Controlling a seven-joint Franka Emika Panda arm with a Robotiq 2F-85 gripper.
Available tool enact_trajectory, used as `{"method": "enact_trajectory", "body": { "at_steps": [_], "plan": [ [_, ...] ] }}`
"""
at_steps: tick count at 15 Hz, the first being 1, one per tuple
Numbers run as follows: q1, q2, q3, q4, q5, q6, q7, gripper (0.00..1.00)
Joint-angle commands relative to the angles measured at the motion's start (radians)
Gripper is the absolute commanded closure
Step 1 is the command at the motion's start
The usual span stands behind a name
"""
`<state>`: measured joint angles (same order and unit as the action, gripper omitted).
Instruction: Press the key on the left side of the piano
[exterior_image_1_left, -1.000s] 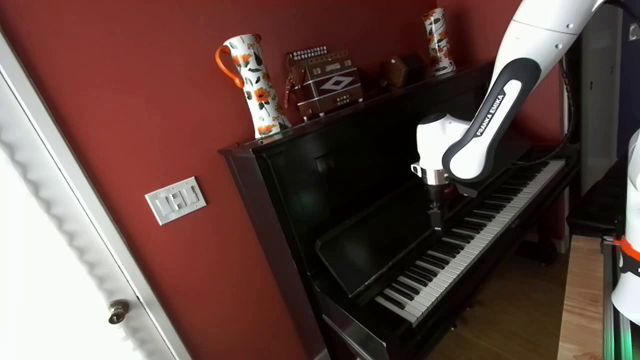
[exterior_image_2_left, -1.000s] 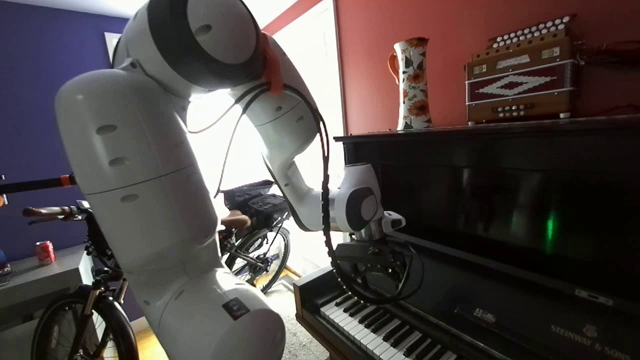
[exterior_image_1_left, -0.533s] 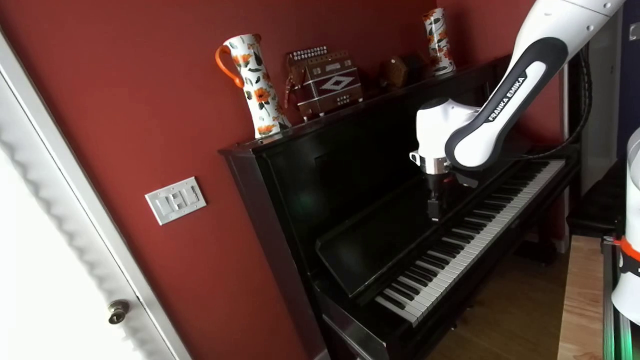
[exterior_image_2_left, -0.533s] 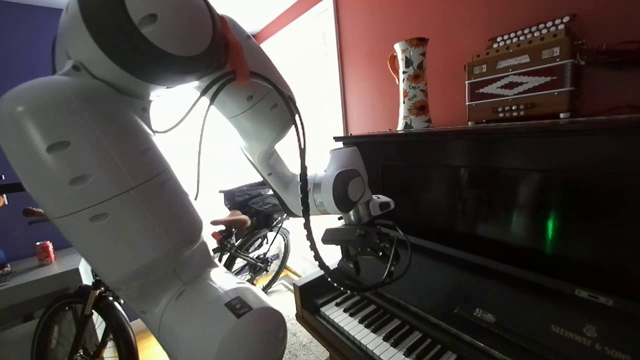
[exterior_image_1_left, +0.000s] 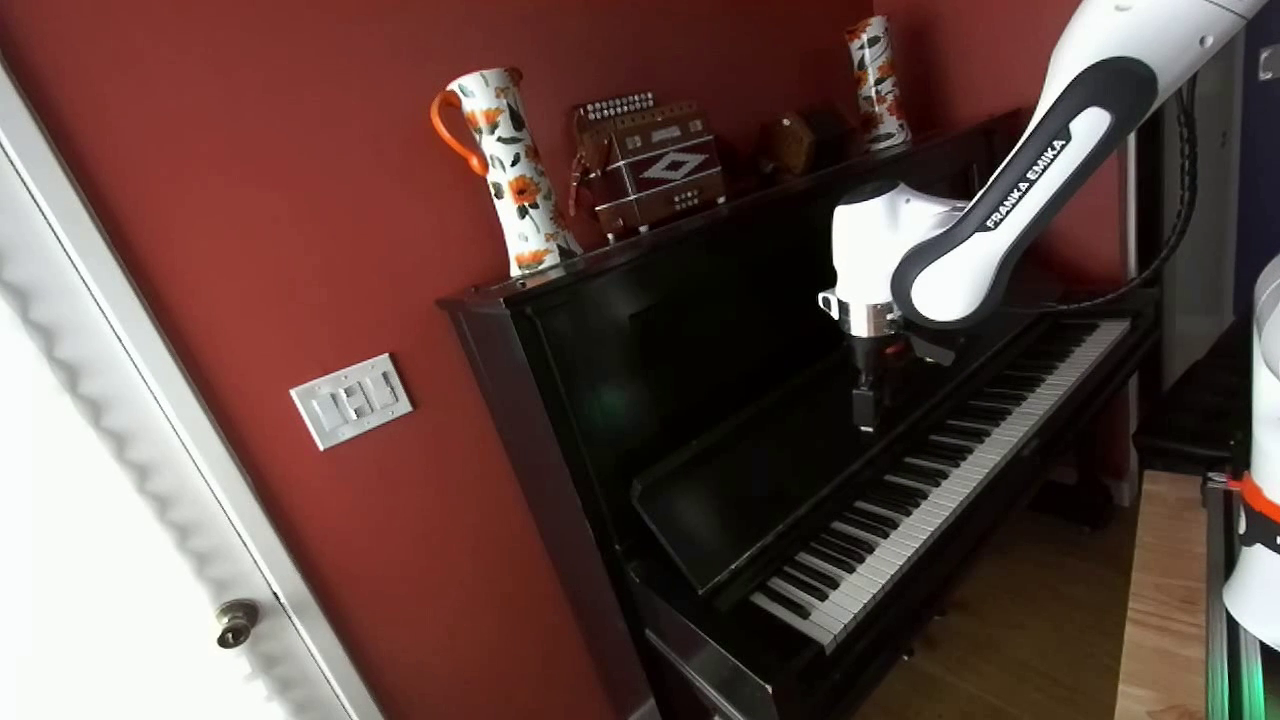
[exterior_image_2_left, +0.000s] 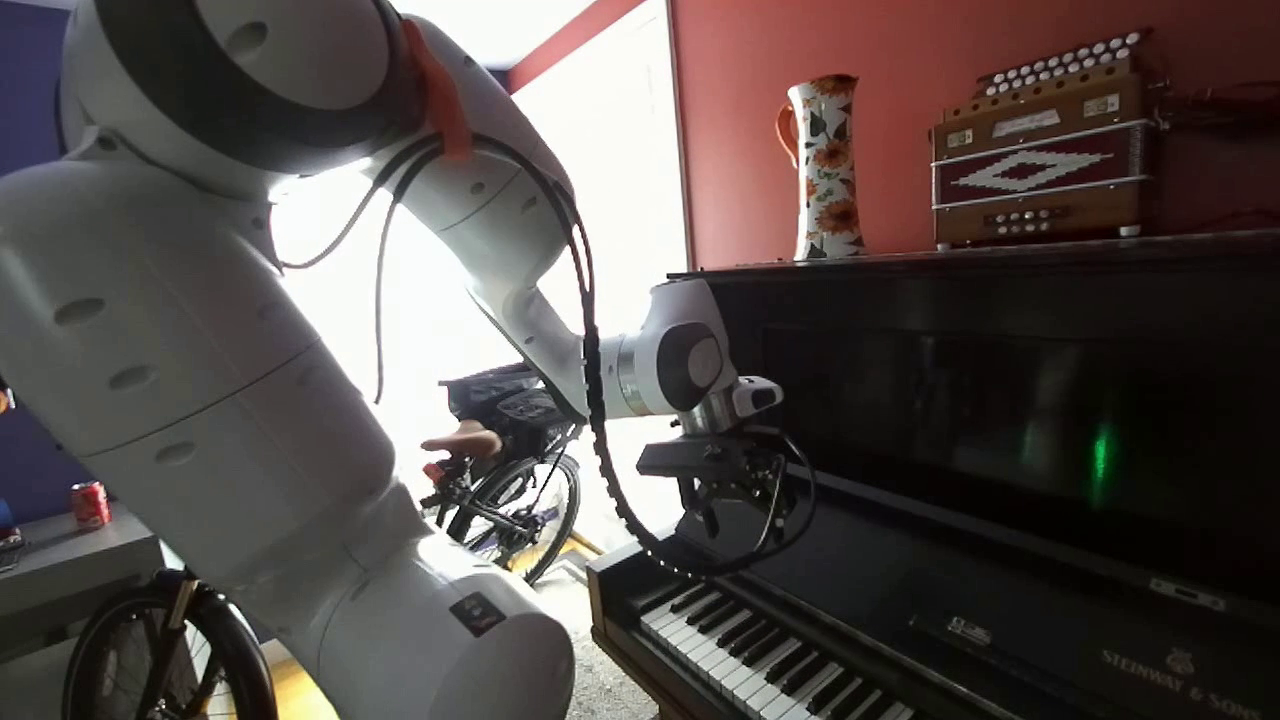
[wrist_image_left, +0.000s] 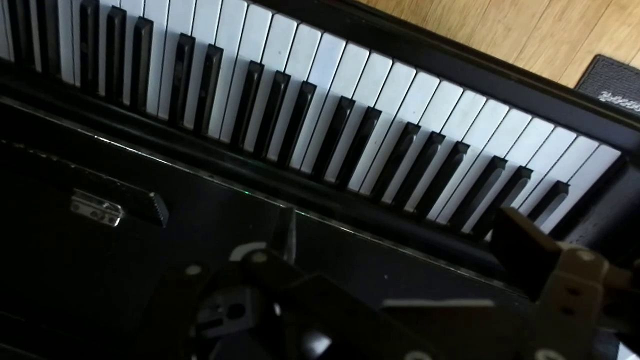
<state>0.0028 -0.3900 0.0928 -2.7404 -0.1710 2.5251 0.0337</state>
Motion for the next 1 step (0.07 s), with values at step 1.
{"method": "enact_trajectory", "body": {
  "at_steps": [1],
  "plan": [
    [0.004,-0.001,-0.004,0.001,-0.001,-0.004,0.0,0.0]
  ]
}}
